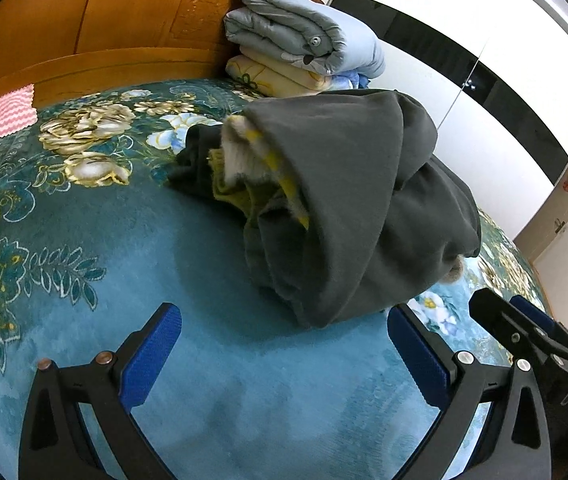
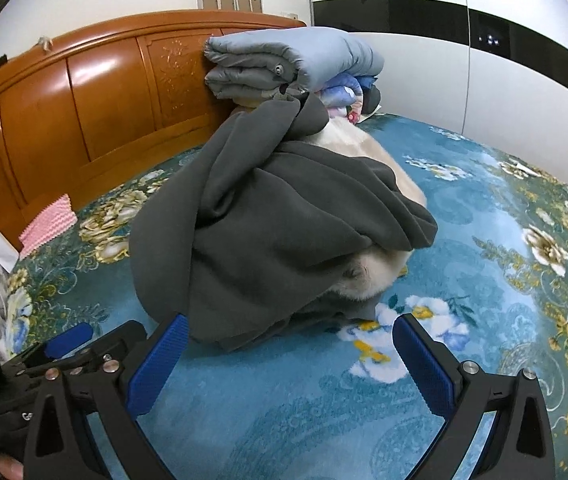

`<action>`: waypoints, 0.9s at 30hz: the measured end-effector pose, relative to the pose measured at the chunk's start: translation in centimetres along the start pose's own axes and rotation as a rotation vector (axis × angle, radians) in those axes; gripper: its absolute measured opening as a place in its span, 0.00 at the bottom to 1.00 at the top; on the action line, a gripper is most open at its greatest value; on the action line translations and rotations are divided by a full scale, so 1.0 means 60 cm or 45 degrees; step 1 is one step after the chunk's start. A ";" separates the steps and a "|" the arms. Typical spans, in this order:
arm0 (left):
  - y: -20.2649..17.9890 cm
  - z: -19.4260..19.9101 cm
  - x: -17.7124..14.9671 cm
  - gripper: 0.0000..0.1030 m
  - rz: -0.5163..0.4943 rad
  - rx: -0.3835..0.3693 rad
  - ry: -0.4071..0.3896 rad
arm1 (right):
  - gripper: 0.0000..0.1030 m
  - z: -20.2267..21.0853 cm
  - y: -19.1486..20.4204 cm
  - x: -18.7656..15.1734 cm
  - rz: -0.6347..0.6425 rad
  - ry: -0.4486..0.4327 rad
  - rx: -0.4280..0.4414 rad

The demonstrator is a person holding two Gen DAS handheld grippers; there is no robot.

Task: Fold clothes
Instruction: 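Move both tools toward the heap of dark grey clothes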

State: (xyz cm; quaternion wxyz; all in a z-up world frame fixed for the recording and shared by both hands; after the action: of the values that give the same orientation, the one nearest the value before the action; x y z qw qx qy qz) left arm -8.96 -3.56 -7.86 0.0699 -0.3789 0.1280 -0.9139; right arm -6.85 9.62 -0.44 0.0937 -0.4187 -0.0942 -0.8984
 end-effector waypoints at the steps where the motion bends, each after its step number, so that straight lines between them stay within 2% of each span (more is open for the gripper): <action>1: 0.002 0.002 0.001 1.00 0.006 -0.007 -0.004 | 1.00 -0.002 0.000 0.002 0.006 0.001 -0.006; 13: 0.011 -0.002 0.013 1.00 0.063 -0.087 0.019 | 1.00 -0.023 -0.017 0.023 0.058 0.046 -0.113; 27: 0.005 0.007 0.033 1.00 0.066 -0.120 0.018 | 1.00 -0.040 -0.032 0.034 0.063 0.089 -0.138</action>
State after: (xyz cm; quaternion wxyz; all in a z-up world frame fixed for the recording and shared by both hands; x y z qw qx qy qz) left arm -10.05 -4.36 -6.32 0.0746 -0.3720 0.1812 -0.9073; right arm -10.39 10.71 -0.59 0.0963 -0.3939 -0.0316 -0.9136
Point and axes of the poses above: each gripper's, at about its wrist camera, not at the fingertips, and z roughly against the way its jaws point, y to its left, x to its top, the point moved 8 cm from there along -z, roughly the way its jaws point, and after that the axes turned 5 degrees about x, right-handed, at the moved point
